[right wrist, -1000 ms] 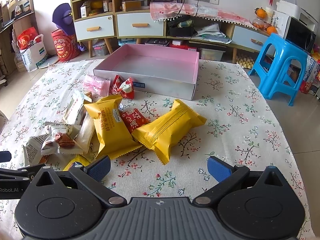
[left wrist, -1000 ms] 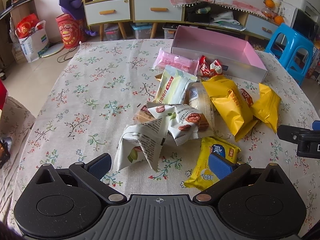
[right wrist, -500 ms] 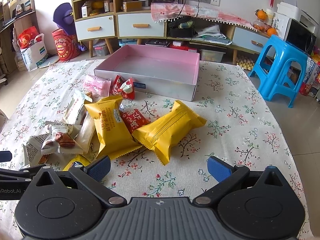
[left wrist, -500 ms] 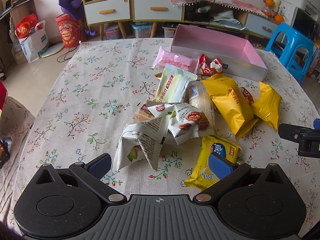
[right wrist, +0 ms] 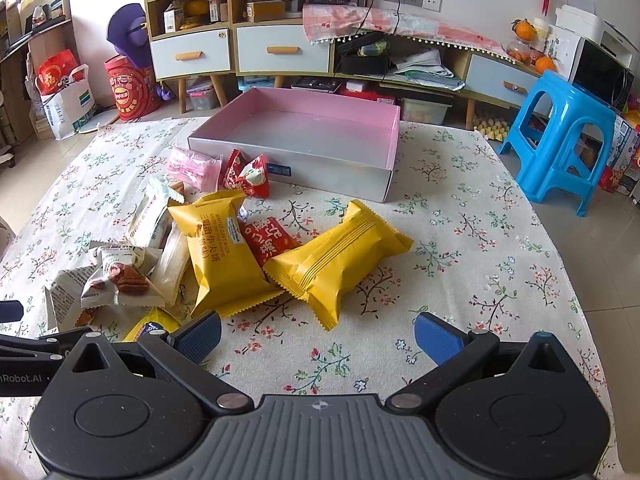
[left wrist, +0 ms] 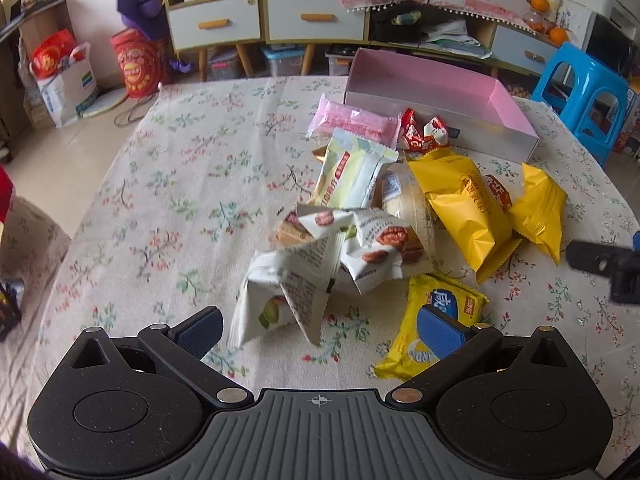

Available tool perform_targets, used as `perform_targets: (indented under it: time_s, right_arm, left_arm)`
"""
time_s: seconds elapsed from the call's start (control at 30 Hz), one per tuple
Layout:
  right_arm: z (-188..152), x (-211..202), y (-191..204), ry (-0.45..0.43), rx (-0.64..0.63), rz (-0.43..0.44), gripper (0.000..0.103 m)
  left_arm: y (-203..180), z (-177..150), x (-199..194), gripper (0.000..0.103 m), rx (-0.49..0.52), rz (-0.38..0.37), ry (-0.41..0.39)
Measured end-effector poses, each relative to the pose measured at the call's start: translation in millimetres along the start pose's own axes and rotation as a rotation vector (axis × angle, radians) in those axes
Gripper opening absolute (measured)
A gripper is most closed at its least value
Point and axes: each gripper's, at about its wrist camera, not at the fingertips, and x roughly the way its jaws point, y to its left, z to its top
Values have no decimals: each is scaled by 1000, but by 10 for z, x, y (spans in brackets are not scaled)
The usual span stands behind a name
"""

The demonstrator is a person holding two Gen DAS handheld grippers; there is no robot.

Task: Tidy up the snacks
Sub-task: 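Grasp the yellow pastry bag with the right gripper while the left gripper grasps a white printed snack bag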

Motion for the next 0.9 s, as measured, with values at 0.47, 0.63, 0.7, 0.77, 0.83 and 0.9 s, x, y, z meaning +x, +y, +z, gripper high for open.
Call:
perform_targets:
  time_s: [0.47,0.63,0.7,0.77,0.83,0.9]
  right_arm:
    - [383,111,-370,-59,94,233,94]
    - [516,163,-262,-38,69,343,89]
    - [582,186,-211,-33,64,382,88]
    - [641,253,-160,-16,54,425,87]
    - [673,348,-113,8,53,450,84]
    - [662,439,-95,33,62,474,77]
  left_arm:
    - [82,421,189,103,48,-160,52]
    - [148,570,333,103,-13,-201,97]
    - [164,619,380,103,-15,-216,93]
    - [178,640,423,102,-10,-238,81]
    - [205,630,456,101,-4,-300,61]
    - [220,617,481,101,19,-369,43]
